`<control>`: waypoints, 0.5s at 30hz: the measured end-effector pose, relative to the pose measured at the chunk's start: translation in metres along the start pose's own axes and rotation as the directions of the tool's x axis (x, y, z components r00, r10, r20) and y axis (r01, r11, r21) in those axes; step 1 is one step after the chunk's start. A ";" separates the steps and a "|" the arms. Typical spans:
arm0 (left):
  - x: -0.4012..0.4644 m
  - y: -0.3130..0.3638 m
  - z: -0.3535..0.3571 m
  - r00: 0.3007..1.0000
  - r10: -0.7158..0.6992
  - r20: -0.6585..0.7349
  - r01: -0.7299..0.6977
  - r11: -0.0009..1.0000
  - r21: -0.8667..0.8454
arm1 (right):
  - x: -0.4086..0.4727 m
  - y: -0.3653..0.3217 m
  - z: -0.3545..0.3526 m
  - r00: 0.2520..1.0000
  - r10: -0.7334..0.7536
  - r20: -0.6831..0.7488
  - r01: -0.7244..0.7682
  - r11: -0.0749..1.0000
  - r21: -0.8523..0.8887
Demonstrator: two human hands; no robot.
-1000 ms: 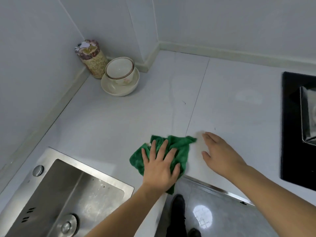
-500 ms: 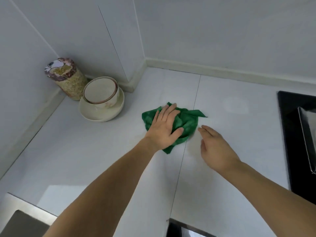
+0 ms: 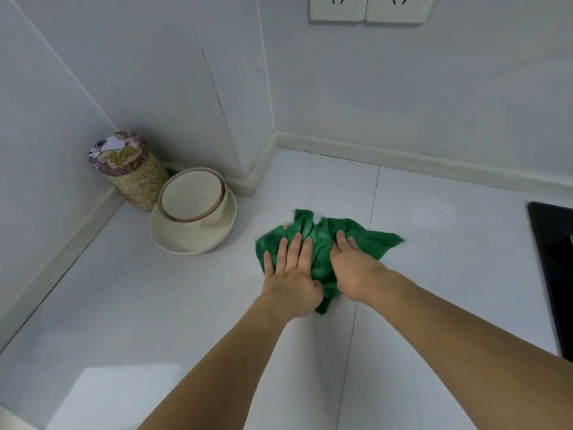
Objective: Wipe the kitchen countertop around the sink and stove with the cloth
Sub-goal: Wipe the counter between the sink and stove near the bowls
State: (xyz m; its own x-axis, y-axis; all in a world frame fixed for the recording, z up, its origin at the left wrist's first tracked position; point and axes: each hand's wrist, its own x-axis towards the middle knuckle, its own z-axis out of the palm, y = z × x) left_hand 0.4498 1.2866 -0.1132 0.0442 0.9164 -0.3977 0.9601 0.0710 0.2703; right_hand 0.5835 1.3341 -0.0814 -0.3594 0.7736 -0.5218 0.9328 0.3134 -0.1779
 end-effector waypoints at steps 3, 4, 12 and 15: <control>0.049 -0.006 -0.023 0.999 0.047 0.015 -0.046 0.999 -0.008 | 0.033 0.016 -0.018 0.998 -0.041 -0.042 0.041 0.999 0.009; 0.057 -0.006 -0.032 0.998 0.050 0.028 -0.049 0.999 -0.013 | 0.038 0.020 -0.024 0.998 -0.039 -0.051 0.040 0.999 0.021; 0.206 -0.014 -0.093 0.995 0.086 -0.057 -0.088 0.996 -0.035 | 0.163 0.055 -0.087 0.982 -0.029 -0.186 0.020 0.998 -0.052; 0.225 -0.018 -0.095 0.988 0.113 -0.102 -0.115 0.993 -0.015 | 0.175 0.065 -0.088 0.975 -0.058 -0.213 0.042 0.996 -0.083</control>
State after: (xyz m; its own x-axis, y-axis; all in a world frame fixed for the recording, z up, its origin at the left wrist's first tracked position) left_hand 0.4157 1.5287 -0.1241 0.1237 0.9541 -0.2729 0.9446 -0.0289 0.3271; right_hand 0.5786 1.5384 -0.1109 -0.4106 0.8535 -0.3209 0.9117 0.3899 -0.1294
